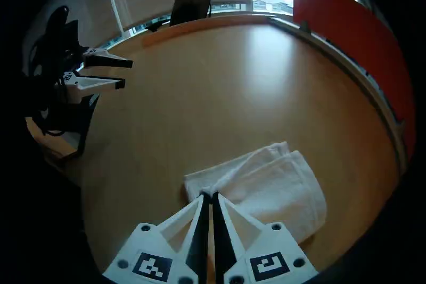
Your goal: Fold towel
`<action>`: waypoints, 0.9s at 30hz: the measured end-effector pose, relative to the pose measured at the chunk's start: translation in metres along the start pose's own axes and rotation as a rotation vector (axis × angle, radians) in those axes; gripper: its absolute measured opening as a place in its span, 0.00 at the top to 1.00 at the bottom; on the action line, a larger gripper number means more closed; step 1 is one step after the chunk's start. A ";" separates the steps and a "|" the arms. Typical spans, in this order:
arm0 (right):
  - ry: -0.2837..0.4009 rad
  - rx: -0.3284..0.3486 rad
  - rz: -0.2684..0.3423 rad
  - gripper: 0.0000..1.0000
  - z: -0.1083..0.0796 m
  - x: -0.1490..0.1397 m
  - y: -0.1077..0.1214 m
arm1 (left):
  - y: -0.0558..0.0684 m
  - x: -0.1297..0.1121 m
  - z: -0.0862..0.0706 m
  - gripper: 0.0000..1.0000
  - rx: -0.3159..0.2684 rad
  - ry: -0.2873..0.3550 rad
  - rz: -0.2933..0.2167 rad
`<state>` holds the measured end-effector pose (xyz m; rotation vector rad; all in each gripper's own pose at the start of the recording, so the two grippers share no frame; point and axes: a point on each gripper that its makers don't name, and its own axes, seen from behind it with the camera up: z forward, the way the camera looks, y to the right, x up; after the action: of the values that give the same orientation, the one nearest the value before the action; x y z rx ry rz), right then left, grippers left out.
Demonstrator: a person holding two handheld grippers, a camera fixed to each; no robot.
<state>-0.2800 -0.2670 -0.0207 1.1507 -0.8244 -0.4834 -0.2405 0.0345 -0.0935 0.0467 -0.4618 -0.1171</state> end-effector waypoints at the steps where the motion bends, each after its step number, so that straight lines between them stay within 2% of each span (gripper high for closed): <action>1: 0.001 0.001 -0.003 0.96 0.001 0.001 0.000 | 0.000 0.000 0.000 0.04 0.000 0.000 0.000; 6: -0.001 0.003 -0.020 0.95 0.003 0.004 0.000 | 0.001 0.001 0.002 0.04 -0.003 -0.001 0.006; 10: -0.002 0.002 -0.038 0.87 0.003 0.005 0.002 | 0.002 0.001 0.003 0.04 -0.005 -0.003 0.011; 12: 0.002 0.000 -0.046 0.79 0.002 0.006 0.003 | 0.003 0.001 0.003 0.04 -0.005 -0.004 0.012; 14: 0.006 -0.002 -0.053 0.65 0.001 0.007 0.004 | 0.003 0.000 0.003 0.05 -0.006 -0.005 0.012; 16: 0.009 0.003 -0.055 0.56 0.001 0.007 0.003 | 0.004 0.000 0.004 0.04 -0.007 -0.007 0.012; 18: 0.012 0.008 -0.055 0.39 0.000 0.008 0.002 | 0.004 0.000 0.004 0.04 -0.008 -0.008 0.012; 19: 0.015 0.007 -0.054 0.36 0.000 0.009 0.002 | 0.004 0.000 0.004 0.04 -0.008 -0.008 0.012; 27: 0.029 -0.014 -0.039 0.34 -0.003 0.010 0.001 | 0.004 0.001 0.005 0.04 -0.012 -0.006 0.011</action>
<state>-0.2715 -0.2712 -0.0170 1.1600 -0.7735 -0.5029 -0.2417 0.0381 -0.0885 0.0323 -0.4676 -0.1089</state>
